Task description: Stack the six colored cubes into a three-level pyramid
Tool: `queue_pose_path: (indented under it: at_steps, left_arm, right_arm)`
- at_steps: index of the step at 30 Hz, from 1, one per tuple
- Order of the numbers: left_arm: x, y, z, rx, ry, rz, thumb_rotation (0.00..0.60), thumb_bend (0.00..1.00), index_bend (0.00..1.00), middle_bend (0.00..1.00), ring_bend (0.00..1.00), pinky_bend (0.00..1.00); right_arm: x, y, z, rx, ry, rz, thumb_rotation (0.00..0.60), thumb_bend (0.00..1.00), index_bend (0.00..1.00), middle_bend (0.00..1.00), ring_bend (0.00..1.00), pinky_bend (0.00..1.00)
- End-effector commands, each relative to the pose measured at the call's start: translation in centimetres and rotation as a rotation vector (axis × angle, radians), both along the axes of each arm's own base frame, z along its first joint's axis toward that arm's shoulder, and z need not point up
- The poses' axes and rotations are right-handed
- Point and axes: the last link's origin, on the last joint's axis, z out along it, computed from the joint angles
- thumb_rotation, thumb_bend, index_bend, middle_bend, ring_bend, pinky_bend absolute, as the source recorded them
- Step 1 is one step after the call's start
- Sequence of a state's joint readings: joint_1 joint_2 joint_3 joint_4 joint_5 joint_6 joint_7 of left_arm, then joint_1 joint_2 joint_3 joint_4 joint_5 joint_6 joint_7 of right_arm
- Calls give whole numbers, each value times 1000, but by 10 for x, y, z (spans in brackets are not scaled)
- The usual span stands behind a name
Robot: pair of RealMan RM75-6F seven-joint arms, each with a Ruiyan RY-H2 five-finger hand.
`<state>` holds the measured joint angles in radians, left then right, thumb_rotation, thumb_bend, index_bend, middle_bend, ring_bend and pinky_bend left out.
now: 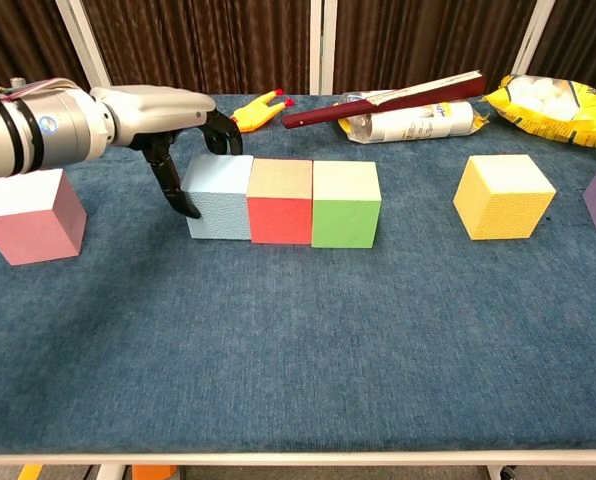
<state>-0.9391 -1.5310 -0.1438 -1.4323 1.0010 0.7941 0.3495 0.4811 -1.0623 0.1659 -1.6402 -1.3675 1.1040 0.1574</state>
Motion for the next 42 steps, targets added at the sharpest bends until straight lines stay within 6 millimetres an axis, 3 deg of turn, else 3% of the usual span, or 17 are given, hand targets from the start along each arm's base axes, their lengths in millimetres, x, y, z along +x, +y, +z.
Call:
queue_pose_path:
  at_steps: [1, 32, 42]
  left_arm:
    - [0, -1, -1, 0, 5, -4, 600, 0, 348, 379, 237, 115]
    - [6, -4, -7, 1, 21, -14, 600, 0, 343, 375, 236, 115]
    - [6, -5, -8, 4, 20, -6, 600, 0, 204, 308, 236, 115]
  right_arm:
    - [0, 0, 0, 1, -1, -1, 600, 75, 0, 48, 0, 0]
    - [-3, 4, 0, -1, -5, -9, 600, 76, 0, 48, 0, 0]
    - [-1, 3, -2, 0, -10, -2, 600, 84, 0, 43, 0, 0]
